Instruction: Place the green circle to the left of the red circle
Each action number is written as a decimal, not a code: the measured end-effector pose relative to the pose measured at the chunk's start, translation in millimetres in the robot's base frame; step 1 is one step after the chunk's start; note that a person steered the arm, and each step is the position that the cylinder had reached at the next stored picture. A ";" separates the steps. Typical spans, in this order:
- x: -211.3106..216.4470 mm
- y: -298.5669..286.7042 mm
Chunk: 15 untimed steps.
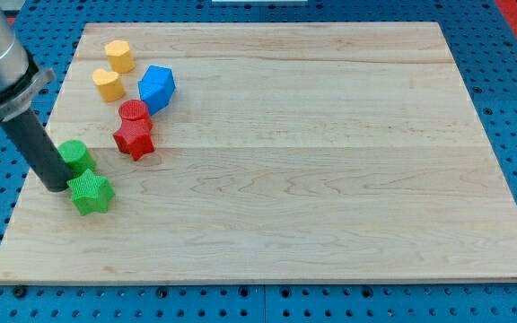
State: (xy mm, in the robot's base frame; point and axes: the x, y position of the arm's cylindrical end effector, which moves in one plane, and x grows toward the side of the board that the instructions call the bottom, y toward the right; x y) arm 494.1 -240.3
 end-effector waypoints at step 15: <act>-76.4 -23.5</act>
